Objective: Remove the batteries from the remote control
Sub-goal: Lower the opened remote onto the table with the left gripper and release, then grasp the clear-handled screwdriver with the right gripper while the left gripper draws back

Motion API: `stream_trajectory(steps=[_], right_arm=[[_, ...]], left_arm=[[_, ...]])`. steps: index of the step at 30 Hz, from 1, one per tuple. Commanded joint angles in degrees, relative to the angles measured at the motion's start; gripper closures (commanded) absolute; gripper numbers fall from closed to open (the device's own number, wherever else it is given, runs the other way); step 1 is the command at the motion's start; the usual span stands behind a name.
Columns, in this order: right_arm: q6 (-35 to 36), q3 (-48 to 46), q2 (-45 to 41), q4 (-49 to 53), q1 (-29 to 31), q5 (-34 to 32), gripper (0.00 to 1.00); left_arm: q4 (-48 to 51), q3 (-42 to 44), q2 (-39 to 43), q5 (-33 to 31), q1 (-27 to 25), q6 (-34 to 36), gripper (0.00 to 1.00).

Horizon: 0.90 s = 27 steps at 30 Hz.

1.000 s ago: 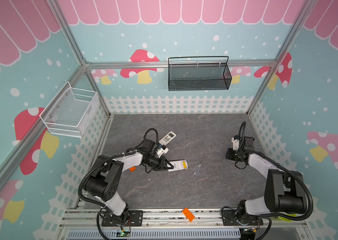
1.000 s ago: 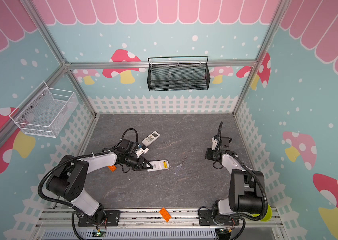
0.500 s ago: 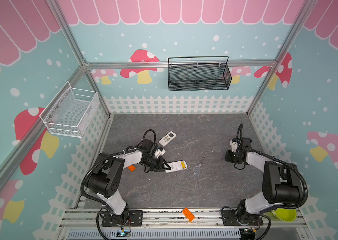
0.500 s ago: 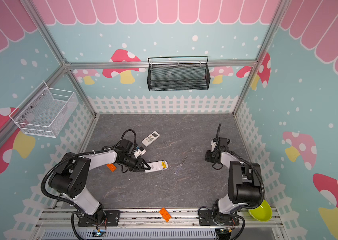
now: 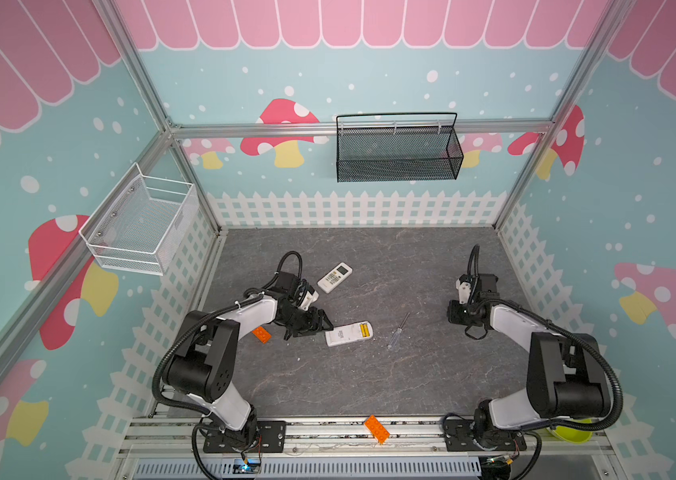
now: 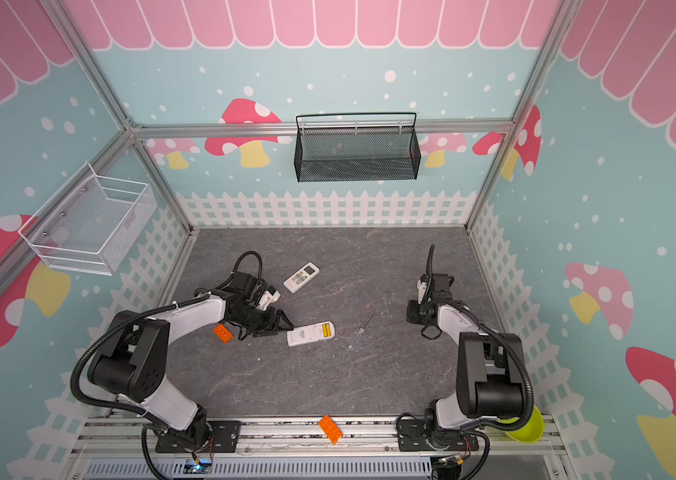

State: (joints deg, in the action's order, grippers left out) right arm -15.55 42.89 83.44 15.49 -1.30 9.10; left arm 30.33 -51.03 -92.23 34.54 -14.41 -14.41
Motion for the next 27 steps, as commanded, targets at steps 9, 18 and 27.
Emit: stream_trajectory(steps=[9,18,27], right_arm=[[-8.7,1.1,-9.3,5.4,13.3,-5.5,0.72],[-16.7,0.1,-11.1,8.9,24.8,-9.6,0.53],[-23.4,0.8,-6.5,9.6,36.3,-13.6,0.48]], left_arm=[[-1.6,0.9,13.2,-12.7,1.8,3.5,0.09],[-2.0,4.7,21.5,-12.9,10.9,2.9,0.0],[-5.2,5.0,20.2,-10.3,11.0,2.4,0.0]])
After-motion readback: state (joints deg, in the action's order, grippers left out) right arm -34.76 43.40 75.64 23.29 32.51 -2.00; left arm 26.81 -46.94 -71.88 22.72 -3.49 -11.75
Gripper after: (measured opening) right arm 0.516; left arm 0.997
